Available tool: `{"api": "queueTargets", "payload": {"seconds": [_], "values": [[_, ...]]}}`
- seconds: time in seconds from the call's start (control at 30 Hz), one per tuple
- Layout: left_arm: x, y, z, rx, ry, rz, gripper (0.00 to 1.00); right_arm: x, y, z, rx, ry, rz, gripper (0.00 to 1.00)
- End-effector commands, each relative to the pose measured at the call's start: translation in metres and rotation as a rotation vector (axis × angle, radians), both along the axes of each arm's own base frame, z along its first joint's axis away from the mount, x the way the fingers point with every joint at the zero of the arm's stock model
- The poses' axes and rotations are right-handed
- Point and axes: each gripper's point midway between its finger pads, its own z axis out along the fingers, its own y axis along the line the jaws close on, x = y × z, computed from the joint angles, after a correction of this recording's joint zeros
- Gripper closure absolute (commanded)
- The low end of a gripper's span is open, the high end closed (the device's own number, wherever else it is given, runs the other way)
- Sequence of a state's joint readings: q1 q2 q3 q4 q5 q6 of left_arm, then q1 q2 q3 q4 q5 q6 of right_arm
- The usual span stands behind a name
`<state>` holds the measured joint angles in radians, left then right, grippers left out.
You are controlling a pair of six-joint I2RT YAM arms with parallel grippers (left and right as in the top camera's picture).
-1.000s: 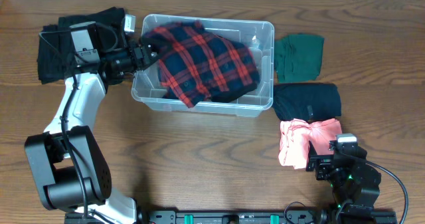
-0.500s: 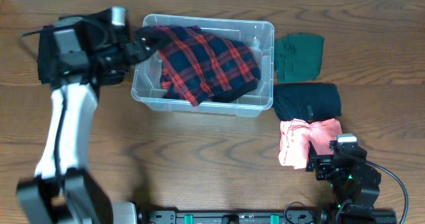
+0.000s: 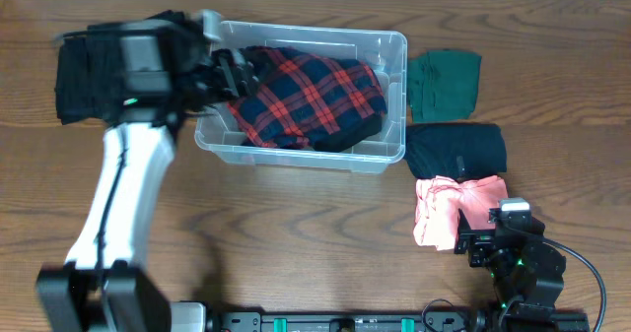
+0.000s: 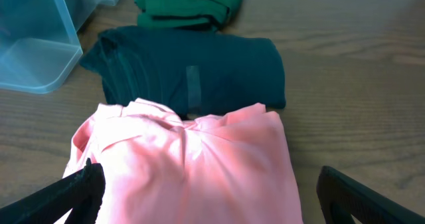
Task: Pack container
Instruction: 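Reach the left gripper to the top-left black garment and grasp it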
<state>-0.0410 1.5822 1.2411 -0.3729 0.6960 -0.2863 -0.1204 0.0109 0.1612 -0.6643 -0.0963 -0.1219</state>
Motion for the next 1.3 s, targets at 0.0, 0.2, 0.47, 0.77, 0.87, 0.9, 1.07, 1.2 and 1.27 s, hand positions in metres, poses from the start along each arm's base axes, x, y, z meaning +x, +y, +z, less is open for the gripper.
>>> {"api": "queueTargets", "payload": {"seconds": [0.0, 0.2, 0.47, 0.77, 0.87, 0.9, 1.07, 1.2, 1.27], "values": [[0.014, 0.018, -0.049, 0.28, 0.038, 0.112, 0.32, 0.0, -0.002, -0.001, -0.014, 0.0, -0.003, 0.01], [0.013, 0.023, -0.124, 0.495, 0.176, 0.148, 0.31, 0.0, -0.002, -0.001, -0.014, 0.0, -0.003, 0.01], [-0.013, 0.027, -0.193, 0.545, 0.393, 0.109, 0.31, 0.0, -0.002, -0.001, -0.014, 0.0, -0.003, 0.01], [0.012, 0.016, -0.066, 0.454, 0.177, 0.137, 0.16, 0.0, -0.002, -0.001, -0.014, 0.0, -0.003, 0.01], [0.018, 0.021, 0.006, 0.418, 0.026, 0.183, 0.04, 0.0, -0.002, -0.001, -0.014, 0.0, -0.003, 0.01], [0.018, 0.03, 0.026, 0.414, -0.018, 0.215, 0.02, 0.0, -0.002, -0.001, -0.014, 0.0, -0.003, 0.01], [0.006, 0.115, 0.066, 0.385, -0.019, 0.484, 0.02, 0.0, -0.002, -0.001, -0.014, 0.0, -0.003, 0.01], [-0.014, 0.204, 0.043, 0.321, 0.154, 0.735, 0.02, 0.0, -0.002, -0.001, -0.014, 0.0, -0.003, 0.01], [-0.018, 0.232, 0.031, 0.266, 0.204, 0.78, 0.02, 0.0, -0.002, -0.001, -0.014, 0.0, -0.003, 0.01]]}}
